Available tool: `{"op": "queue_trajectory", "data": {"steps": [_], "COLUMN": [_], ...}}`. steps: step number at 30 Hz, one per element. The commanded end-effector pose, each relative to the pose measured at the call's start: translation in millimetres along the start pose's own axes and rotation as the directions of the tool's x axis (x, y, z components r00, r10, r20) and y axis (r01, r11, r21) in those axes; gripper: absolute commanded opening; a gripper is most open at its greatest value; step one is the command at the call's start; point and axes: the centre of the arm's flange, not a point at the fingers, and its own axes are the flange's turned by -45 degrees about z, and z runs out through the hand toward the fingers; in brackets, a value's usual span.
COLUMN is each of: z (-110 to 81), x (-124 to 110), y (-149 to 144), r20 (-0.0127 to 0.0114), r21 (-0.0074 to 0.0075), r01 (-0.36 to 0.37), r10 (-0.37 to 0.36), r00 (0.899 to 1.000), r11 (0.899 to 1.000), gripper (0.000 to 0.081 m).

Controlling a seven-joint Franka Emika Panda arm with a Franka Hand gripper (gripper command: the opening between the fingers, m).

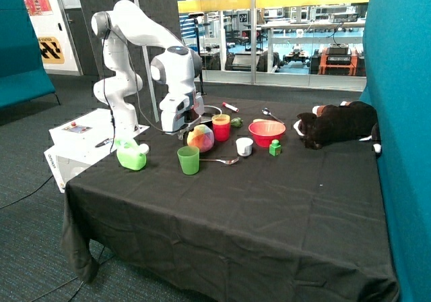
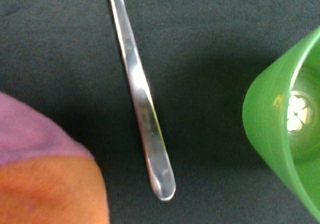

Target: Stack the cups

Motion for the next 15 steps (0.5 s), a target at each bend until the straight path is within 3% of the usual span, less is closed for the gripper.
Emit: {"op": "queue_trajectory", "data": {"steps": [1,15], "z": [8.9,24.7], "x": [5.6,12.8], "y": [3.1,4.4], "r20": [-0.0041,-0.0041], "r21": [-0.0022,-0.0021], "r01": [-0.005,-0.008], "r10": [0.004,0.008], "r00": [1.0,1.0], "r11": [1.0,1.0], "gripper": [0.0473,0.0465]}}
